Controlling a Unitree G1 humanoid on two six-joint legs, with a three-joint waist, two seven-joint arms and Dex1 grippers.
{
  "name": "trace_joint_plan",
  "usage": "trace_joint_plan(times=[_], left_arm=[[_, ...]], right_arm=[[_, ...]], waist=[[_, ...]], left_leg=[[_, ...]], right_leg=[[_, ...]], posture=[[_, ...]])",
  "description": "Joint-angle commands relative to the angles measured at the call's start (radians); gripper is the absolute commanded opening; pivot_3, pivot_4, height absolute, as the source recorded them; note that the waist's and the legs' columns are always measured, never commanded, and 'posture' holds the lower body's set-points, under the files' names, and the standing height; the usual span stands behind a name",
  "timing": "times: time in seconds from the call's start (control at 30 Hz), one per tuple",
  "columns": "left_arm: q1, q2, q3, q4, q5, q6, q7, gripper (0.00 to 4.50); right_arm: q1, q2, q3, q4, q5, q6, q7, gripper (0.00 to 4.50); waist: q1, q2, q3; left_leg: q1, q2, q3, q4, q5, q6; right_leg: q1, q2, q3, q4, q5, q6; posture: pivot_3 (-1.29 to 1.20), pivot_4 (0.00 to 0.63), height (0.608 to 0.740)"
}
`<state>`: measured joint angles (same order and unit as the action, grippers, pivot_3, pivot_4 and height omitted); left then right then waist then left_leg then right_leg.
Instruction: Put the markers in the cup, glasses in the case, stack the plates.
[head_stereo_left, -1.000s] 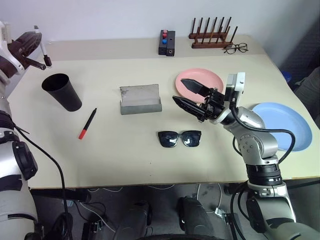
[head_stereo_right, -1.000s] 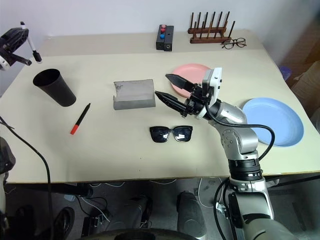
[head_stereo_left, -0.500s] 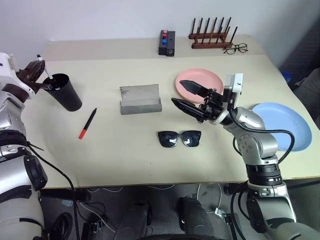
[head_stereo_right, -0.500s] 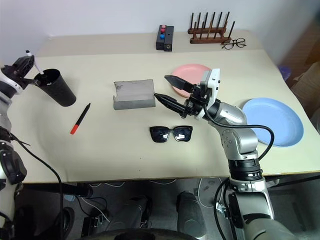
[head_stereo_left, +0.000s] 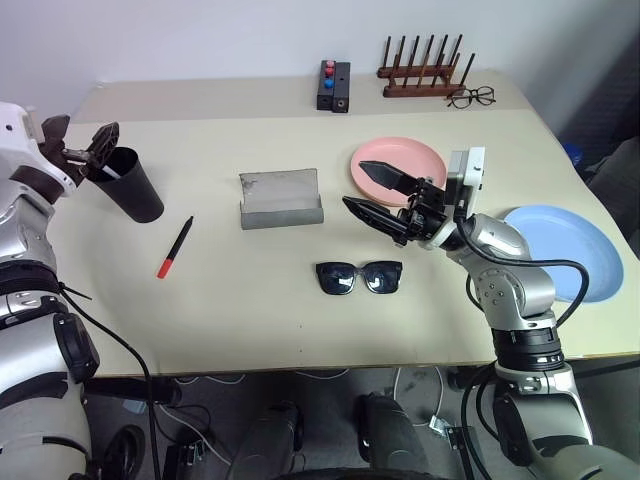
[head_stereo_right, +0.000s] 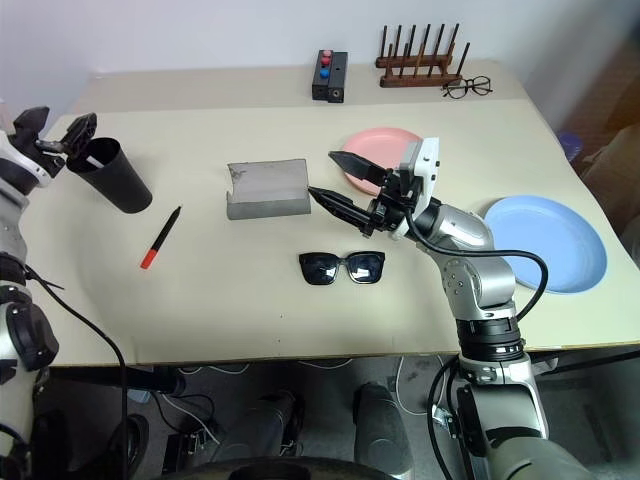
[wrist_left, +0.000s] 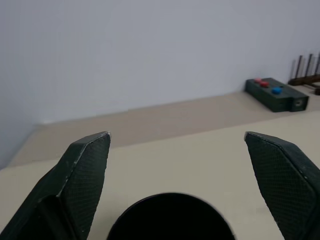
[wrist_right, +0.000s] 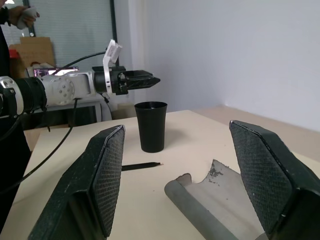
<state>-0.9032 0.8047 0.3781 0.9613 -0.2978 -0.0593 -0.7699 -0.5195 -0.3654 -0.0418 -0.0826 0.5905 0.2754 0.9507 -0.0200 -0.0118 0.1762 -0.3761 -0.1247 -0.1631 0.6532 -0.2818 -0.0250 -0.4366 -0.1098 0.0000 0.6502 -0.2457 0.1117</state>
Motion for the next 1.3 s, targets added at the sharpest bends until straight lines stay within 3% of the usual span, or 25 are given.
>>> trace_joint_plan(times=[0.03, 0.13, 0.27, 0.33, 0.47, 0.53, 0.8, 0.9, 1.07, 1.3], left_arm=[[0.006, 0.020, -0.024, -0.165, -0.027, 0.116, -0.050, 4.46], [0.033, 0.024, -0.053, -0.280, -0.031, 0.237, -0.066, 4.46], [0.090, 0.024, -0.154, -0.559, -0.042, 0.580, -0.049, 4.46], [0.131, 0.015, -0.192, -0.678, -0.044, 0.660, -0.047, 4.46], [0.161, -0.008, -0.259, -0.840, 0.028, 0.863, 0.113, 4.46], [0.174, -0.027, -0.272, -0.875, 0.001, 0.947, 0.115, 4.46], [0.146, -0.073, -0.278, -0.853, -0.001, 1.312, 0.240, 4.46], [0.156, -0.057, -0.292, -0.844, 0.008, 1.358, 0.251, 4.46], [0.145, -0.048, -0.279, -0.783, 0.016, 1.380, 0.271, 4.46], [0.100, -0.112, -0.242, -0.641, 0.033, 1.286, 0.338, 4.46]], right_arm=[[-0.010, -0.001, -0.010, -0.012, -0.005, -0.032, 0.004, 3.40], [-0.011, -0.005, -0.011, -0.008, -0.011, -0.039, 0.006, 3.40], [-0.007, -0.020, -0.009, -0.007, -0.013, -0.047, 0.033, 3.40], [-0.008, -0.018, -0.010, 0.001, -0.017, -0.053, 0.035, 3.40], [-0.012, -0.004, -0.004, 0.004, -0.022, -0.059, 0.031, 3.40], [-0.007, 0.002, 0.000, -0.001, -0.024, -0.060, 0.026, 3.40], [0.018, -0.006, -0.001, -0.016, -0.026, -0.058, 0.022, 3.40], [0.024, -0.006, 0.002, -0.023, -0.026, -0.055, 0.019, 3.40], [0.031, -0.006, 0.011, -0.020, -0.031, -0.060, 0.023, 3.40], [0.024, 0.003, 0.016, -0.011, -0.033, -0.067, 0.019, 3.40]], waist=[[0.000, 0.000, 0.000], [0.000, 0.000, 0.000], [-0.001, 0.000, 0.000], [-0.001, 0.000, 0.000], [0.000, 0.000, 0.000], [-0.001, 0.000, 0.000], [0.003, 0.000, 0.000], [0.001, 0.000, 0.000], [0.003, 0.000, 0.000], [0.007, 0.000, 0.000]], left_leg=[[0.000, 0.000, 0.000, 0.000, 0.000, 0.000], [0.000, 0.000, 0.000, 0.000, 0.000, 0.000], [0.000, 0.000, 0.000, 0.000, 0.000, 0.000], [0.000, 0.000, 0.000, 0.000, 0.000, 0.000], [0.000, 0.000, 0.000, 0.000, 0.000, 0.000], [0.000, 0.001, 0.000, 0.000, 0.000, 0.000], [0.001, 0.000, 0.000, 0.000, 0.000, 0.000], [0.001, 0.000, 0.000, 0.000, 0.000, 0.000], [0.001, 0.000, 0.000, -0.001, 0.000, 0.000], [0.001, 0.000, 0.000, 0.000, 0.000, 0.000]], right_leg=[[0.000, 0.000, 0.000, 0.000, 0.000, 0.000], [0.000, 0.000, 0.000, 0.000, 0.000, 0.000], [0.000, 0.000, 0.000, 0.000, 0.000, 0.000], [0.000, 0.000, 0.000, 0.000, 0.000, 0.000], [0.000, 0.001, 0.001, 0.000, 0.000, 0.000], [0.000, 0.001, 0.001, 0.000, 0.000, 0.000], [0.000, 0.001, 0.001, 0.000, 0.000, 0.000], [0.000, 0.001, 0.001, 0.000, 0.000, 0.000], [0.000, 0.001, 0.001, 0.000, 0.000, 0.000], [0.001, 0.001, 0.001, 0.000, 0.000, 0.000]], posture=[[0.00, 0.150, 0.740], [0.00, 0.150, 0.740], [0.00, 0.150, 0.740], [0.00, 0.150, 0.740], [0.00, 0.150, 0.740], [0.00, 0.150, 0.740], [0.00, 0.150, 0.740], [0.00, 0.150, 0.740], [0.00, 0.150, 0.740], [0.00, 0.150, 0.740]])
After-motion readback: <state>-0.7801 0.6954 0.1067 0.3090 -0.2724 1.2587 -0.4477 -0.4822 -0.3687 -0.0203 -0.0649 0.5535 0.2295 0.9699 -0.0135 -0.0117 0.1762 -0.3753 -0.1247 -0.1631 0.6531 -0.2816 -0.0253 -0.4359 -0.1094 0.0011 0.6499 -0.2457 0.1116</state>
